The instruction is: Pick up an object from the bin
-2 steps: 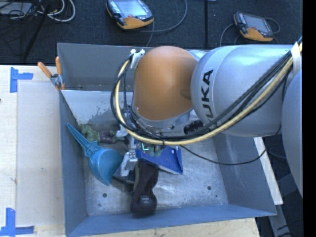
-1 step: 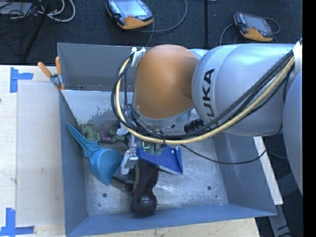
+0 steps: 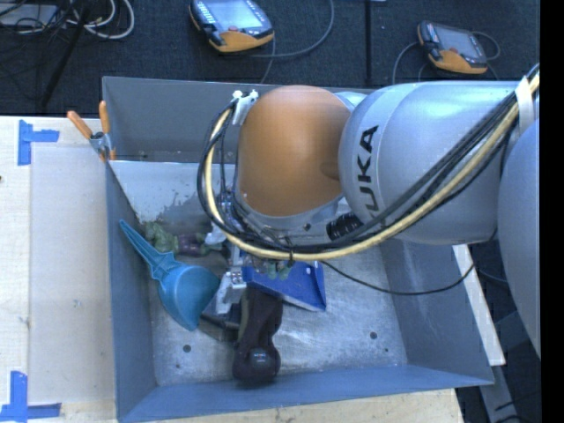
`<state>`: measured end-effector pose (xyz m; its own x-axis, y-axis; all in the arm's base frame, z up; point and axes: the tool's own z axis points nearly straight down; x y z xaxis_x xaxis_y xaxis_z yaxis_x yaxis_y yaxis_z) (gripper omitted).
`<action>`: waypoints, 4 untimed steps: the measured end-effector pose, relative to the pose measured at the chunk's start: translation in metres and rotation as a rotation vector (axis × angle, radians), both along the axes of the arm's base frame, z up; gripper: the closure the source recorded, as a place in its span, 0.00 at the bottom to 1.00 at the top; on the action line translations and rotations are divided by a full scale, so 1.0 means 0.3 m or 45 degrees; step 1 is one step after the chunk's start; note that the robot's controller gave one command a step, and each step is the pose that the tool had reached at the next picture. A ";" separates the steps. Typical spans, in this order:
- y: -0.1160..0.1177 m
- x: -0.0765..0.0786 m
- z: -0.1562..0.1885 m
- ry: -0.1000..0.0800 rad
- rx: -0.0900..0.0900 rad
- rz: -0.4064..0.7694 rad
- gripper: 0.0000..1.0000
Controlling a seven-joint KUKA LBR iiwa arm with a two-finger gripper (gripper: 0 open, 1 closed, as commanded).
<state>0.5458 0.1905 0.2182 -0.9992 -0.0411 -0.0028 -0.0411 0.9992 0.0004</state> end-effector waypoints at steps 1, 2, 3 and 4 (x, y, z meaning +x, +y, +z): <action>-0.006 -0.006 -0.149 -0.001 0.000 0.216 0.00; -0.095 -0.043 -0.291 0.004 0.000 0.465 0.00; -0.242 -0.007 -0.458 -0.038 0.016 0.294 1.00; -0.242 -0.007 -0.459 -0.038 0.016 0.293 1.00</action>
Offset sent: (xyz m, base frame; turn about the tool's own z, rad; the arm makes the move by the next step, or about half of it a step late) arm -0.0190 -0.0429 -0.1027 -0.3924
